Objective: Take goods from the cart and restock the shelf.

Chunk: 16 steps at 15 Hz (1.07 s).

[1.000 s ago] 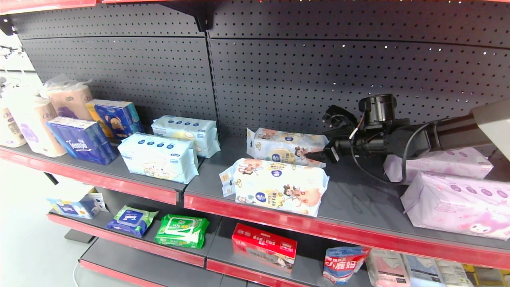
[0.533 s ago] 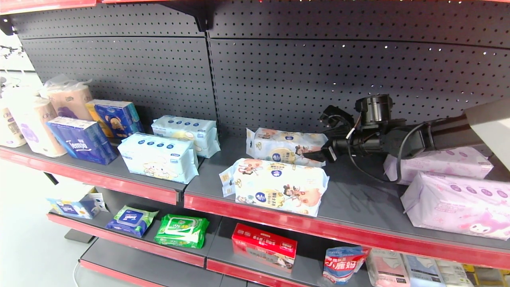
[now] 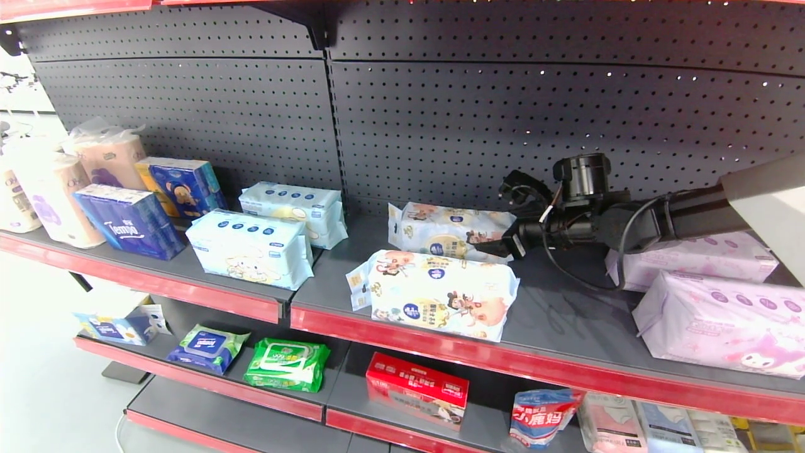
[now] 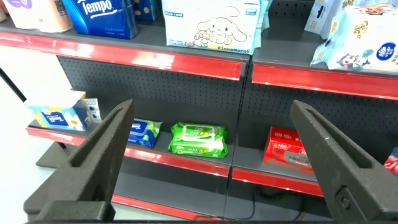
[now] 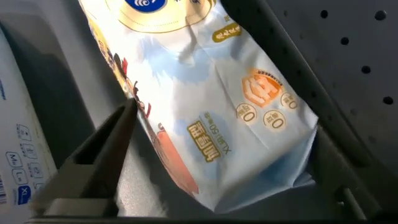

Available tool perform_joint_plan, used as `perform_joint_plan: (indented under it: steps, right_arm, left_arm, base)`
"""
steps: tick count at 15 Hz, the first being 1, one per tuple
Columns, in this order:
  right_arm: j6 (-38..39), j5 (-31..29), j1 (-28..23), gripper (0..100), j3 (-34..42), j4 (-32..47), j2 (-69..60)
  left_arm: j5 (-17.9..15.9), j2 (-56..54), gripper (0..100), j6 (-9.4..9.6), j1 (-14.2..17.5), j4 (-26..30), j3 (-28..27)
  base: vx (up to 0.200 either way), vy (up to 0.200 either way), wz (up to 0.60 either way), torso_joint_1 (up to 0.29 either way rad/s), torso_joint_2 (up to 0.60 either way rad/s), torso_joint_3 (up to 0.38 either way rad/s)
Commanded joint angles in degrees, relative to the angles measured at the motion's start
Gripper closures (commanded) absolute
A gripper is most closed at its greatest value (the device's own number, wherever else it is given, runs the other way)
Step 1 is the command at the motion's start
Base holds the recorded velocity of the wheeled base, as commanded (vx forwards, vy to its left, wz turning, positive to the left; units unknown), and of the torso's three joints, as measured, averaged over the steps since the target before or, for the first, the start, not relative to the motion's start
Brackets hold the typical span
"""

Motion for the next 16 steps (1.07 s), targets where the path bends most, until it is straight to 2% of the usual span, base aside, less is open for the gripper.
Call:
perform_joint_plan:
  steps: [1,16]
  right_arm:
    - [0.23,0.03,-0.09,100,-0.07,-0.01,0.15]
    - [-1.7,1.61,-2.37,100,2.83,-0.01,-2.75]
  left_arm:
    - [0.01,0.0,0,0.0,0.02,-0.04,0.0]
    - [0.01,0.0,0,0.0,0.02,0.05,0.0]
  base:
    - [0.0,0.0,0.0,0.0,0.0,0.0]
    - [0.0,0.0,0.0,0.0,0.0,0.0]
